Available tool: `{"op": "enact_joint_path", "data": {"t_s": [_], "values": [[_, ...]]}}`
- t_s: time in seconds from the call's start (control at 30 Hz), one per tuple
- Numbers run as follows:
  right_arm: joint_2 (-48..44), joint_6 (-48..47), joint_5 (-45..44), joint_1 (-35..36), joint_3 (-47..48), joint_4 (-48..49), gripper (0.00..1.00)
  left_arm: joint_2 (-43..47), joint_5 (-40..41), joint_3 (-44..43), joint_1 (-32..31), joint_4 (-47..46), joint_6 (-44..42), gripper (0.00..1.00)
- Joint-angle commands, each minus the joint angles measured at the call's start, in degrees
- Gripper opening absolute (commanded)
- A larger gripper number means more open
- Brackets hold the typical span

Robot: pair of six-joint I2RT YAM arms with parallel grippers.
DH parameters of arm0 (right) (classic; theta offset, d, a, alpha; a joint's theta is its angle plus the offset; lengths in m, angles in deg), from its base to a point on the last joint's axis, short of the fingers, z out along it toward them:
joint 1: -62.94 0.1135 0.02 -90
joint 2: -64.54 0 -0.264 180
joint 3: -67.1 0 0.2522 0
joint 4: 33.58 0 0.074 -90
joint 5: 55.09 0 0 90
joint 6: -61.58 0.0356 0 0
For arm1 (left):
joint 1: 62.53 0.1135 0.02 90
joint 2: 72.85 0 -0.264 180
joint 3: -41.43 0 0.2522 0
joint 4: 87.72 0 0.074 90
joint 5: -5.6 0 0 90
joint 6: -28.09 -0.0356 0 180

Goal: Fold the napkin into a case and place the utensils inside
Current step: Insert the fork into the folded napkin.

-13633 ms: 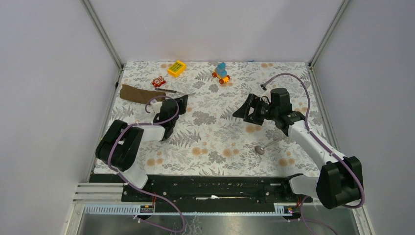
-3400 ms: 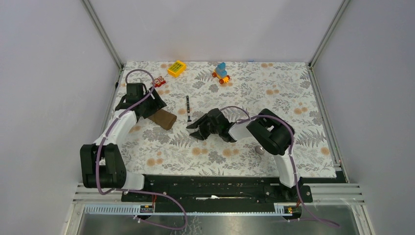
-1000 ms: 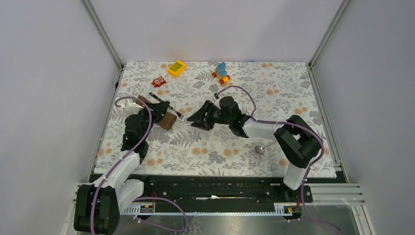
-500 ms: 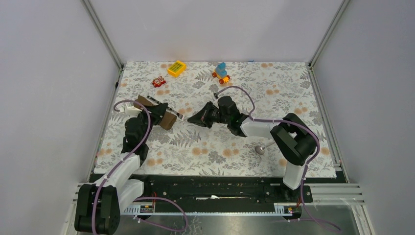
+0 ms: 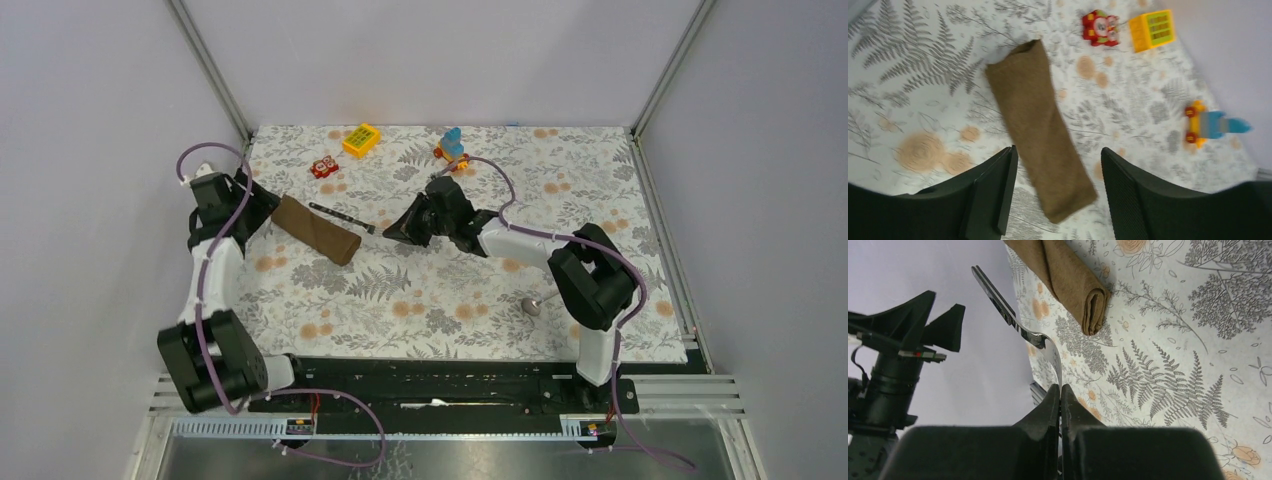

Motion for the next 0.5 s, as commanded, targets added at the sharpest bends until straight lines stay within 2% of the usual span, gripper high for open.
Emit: {"op": "enact_joint_path", "data": {"t_s": [0.0, 0.13, 0.27, 0.37, 0.47], "values": [[1.8, -5.32, -1.62, 0.54, 6.81, -8.37, 0.0, -10.48, -4.28, -7.47, 1.85, 5.53, -13.75, 0.59], [3.61, -5.98, -0.32, 0.63, 8.73, -10.16, 0.0, -20.52, -8.75, -12.4, 1.89, 2.3, -17.91, 0.36], [4.71, -6.41, -0.13, 0.61, 8.93, -10.2, 0.0, -28.29, -9.0, -18.38, 2.03, 2.59, -19.12, 0.22], [6.22, -6.6, 0.39, 0.64, 9.63, -10.2, 0.0, -31.08, -8.72, -20.44, 2.1, 0.33, -18.18, 0.18], [7.09, -6.36, 0.27, 0.6, 10.07, -10.2, 0.0, -34.02, -9.81, -22.6, 2.07, -1.26, -16.98, 0.17]]}}
